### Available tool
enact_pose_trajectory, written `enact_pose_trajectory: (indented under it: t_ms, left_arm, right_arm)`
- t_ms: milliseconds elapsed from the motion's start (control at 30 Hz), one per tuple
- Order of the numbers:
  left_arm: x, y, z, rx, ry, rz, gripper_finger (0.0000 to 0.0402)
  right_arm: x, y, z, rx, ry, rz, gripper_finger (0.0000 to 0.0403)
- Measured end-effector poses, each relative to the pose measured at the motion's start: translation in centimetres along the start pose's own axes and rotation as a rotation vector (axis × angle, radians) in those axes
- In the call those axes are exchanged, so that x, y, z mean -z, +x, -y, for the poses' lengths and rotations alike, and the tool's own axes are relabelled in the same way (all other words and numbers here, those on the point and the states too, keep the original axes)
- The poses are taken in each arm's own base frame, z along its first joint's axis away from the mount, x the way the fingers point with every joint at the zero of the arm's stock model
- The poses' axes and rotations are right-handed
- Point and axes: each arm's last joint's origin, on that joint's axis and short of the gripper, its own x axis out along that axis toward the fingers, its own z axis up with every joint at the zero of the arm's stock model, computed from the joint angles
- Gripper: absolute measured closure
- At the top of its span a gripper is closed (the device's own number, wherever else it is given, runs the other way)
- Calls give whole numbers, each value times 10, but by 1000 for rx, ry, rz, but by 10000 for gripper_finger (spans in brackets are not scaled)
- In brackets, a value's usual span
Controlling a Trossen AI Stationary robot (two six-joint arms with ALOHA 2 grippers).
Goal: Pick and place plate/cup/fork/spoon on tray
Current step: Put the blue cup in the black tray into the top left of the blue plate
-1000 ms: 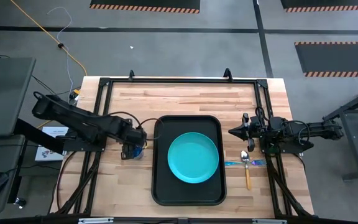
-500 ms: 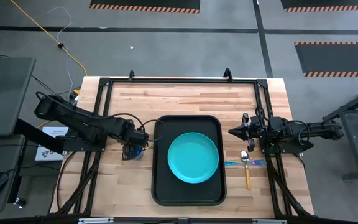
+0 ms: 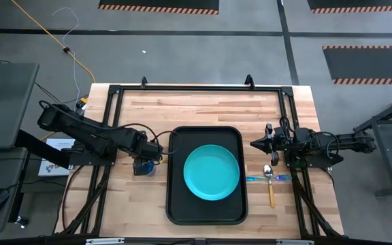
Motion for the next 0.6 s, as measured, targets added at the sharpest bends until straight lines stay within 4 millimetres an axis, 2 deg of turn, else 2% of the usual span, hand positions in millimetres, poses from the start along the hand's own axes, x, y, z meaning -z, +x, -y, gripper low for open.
enact_pose_trajectory:
  t_ms: [433,600]
  left_arm:
    - [-1,-1,0,4,-14,8,396]
    - [-12,-22,2,27,-53,59,399]
  right_arm:
    - [0,0,0,0,0,0,402]
    - [0,0,0,0,0,0,402]
